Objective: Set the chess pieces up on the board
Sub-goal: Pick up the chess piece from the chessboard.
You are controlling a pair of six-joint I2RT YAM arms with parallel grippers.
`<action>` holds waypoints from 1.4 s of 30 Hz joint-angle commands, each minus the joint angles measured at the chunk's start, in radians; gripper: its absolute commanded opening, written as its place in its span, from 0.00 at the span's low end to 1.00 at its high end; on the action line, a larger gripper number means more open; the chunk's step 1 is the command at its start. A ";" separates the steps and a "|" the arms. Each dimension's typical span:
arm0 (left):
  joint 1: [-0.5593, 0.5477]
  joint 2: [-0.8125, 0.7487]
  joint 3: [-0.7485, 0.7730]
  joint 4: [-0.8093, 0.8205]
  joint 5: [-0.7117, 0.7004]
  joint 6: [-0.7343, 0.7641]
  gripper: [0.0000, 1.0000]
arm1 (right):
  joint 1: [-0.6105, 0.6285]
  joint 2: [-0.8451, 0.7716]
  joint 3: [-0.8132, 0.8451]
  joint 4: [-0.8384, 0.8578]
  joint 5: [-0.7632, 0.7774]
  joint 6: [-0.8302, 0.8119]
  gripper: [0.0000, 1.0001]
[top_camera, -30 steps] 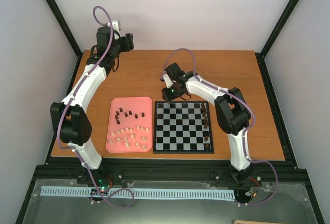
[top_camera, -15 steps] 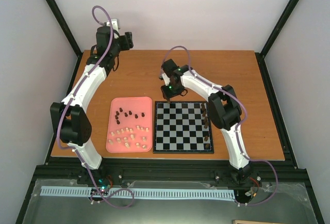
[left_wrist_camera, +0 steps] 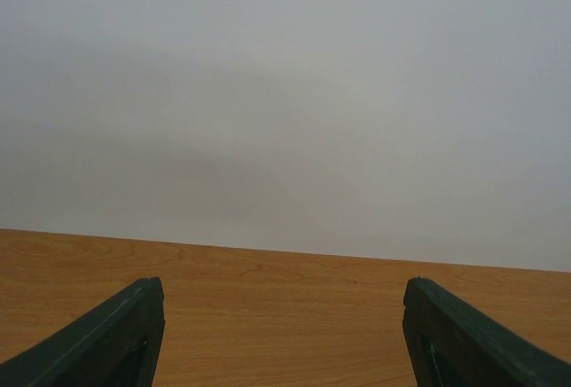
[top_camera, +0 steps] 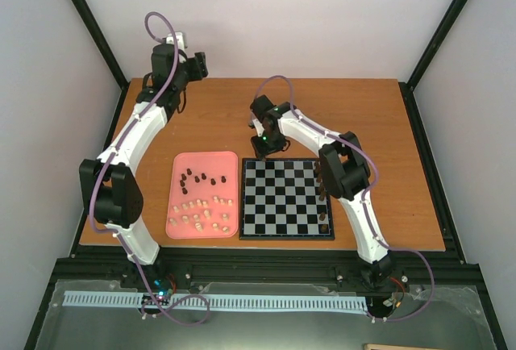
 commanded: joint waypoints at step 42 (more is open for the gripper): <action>0.018 0.008 0.006 0.036 -0.032 0.018 0.75 | -0.044 -0.054 -0.057 0.195 0.073 0.049 0.03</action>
